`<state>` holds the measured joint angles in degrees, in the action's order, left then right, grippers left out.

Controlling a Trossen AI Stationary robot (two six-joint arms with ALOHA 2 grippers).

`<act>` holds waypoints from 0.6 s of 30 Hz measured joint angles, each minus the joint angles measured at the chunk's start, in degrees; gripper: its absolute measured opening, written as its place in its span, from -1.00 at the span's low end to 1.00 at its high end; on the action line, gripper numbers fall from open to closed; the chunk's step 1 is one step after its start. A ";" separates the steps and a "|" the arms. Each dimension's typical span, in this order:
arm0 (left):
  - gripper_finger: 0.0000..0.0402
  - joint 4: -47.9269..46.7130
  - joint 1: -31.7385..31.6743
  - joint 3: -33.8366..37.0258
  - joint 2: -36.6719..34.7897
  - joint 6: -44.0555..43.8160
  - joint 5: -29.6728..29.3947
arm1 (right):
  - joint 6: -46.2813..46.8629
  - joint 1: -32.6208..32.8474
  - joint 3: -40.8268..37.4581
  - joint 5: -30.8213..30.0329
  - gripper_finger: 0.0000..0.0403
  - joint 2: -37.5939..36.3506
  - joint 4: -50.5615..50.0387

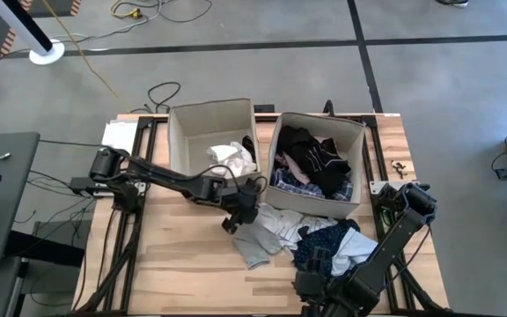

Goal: Sort clothes
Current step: Put the white sock into the left white laundry bin

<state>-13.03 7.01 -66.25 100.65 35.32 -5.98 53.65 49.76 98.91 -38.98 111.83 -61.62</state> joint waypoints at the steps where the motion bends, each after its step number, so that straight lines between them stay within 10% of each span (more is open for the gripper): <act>1: -0.21 0.21 -0.31 -0.01 0.44 0.41 0.16 | -0.01 0.00 0.00 0.00 0.11 0.00 0.18; 18: -0.22 4.23 -0.40 0.03 8.21 5.43 -6.14 | 0.66 0.00 -5.30 -0.02 0.11 0.04 6.20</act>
<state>-8.80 6.61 -66.23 108.86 40.75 -12.12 54.31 49.76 93.61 -39.00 111.87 -55.42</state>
